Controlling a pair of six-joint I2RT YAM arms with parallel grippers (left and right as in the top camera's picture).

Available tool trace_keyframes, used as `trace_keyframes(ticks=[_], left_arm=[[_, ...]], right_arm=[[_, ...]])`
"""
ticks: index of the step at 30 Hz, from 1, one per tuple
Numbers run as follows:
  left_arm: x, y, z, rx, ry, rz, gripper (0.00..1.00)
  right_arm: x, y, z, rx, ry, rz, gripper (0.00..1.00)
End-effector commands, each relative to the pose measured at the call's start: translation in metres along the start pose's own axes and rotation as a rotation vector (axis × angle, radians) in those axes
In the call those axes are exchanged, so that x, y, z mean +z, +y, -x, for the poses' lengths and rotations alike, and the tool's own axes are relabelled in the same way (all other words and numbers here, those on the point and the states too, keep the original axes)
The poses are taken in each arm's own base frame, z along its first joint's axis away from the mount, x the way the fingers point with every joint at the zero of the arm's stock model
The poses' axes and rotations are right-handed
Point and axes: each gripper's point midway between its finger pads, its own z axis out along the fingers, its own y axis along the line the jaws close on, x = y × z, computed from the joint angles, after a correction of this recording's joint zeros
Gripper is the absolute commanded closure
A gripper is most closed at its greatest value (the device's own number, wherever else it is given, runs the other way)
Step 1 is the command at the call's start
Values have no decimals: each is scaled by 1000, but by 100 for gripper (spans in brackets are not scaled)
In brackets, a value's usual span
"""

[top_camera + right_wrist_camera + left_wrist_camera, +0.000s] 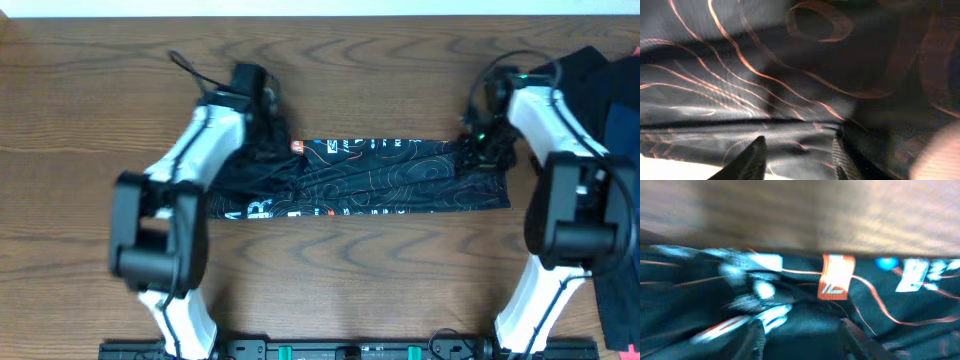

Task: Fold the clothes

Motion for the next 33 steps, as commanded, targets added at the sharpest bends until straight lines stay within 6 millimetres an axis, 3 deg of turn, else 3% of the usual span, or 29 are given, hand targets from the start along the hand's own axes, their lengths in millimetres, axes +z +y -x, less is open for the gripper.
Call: trace_keyframes(ticks=[1, 4, 7, 14, 20, 23, 28, 30, 33], left_arm=[[-73, -4, 35, 8, -181, -44, 45], [-100, 9, 33, -26, -206, -35, 45], [-113, 22, 27, -64, -196, -20, 44], [-118, 46, 19, -128, -163, 9, 45], [-119, 48, 20, -134, -166, 10, 44], [-119, 48, 20, -134, -166, 10, 44], [-119, 49, 20, -134, -167, 15, 44], [-119, 53, 21, -136, -173, 38, 44], [-119, 61, 21, -140, -179, 79, 44]], right_arm=[[-51, -19, 11, 29, -149, -5, 42], [-50, -35, -1, -11, -112, 4, 42], [-34, -48, -16, -37, -53, 18, 40], [6, -60, -16, -6, -95, 50, 23], [30, -53, -14, -32, -129, 79, 21], [39, -47, -19, -49, -120, 93, 35], [44, -44, -22, -30, -115, 94, 91], [43, -44, -19, -16, -122, 93, 99], [35, -51, -10, 27, -147, 73, 99]])
